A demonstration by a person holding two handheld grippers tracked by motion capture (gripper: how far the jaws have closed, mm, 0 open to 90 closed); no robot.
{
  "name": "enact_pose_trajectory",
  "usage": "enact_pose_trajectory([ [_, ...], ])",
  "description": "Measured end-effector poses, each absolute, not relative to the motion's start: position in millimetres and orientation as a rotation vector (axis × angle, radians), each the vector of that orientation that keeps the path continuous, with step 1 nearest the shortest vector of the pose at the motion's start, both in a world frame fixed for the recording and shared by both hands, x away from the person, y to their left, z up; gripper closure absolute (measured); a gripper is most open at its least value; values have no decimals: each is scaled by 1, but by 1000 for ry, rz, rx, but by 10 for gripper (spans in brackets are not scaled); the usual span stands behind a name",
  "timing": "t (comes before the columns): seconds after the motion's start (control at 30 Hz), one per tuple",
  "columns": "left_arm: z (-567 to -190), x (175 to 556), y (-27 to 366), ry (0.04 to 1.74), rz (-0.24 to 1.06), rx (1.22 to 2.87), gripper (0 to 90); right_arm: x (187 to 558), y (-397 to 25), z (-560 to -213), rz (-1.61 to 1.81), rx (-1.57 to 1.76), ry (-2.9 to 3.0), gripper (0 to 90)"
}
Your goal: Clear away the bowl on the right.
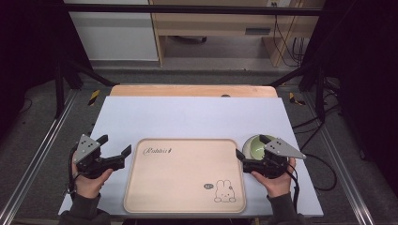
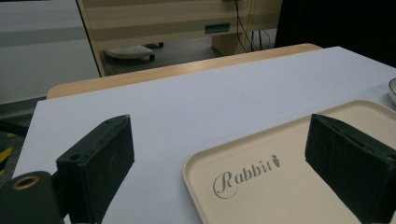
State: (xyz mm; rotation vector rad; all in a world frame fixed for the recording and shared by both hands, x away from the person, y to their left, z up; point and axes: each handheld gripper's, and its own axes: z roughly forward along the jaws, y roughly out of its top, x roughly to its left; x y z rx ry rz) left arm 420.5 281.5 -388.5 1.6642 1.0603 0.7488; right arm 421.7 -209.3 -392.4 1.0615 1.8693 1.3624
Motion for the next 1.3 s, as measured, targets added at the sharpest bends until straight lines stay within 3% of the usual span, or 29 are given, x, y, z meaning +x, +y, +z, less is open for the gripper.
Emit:
enact_pose_trajectory([
  [1.3,-399,425,279,1075,735,1696,86,421,-240,-383,1270,1180,1835,100],
])
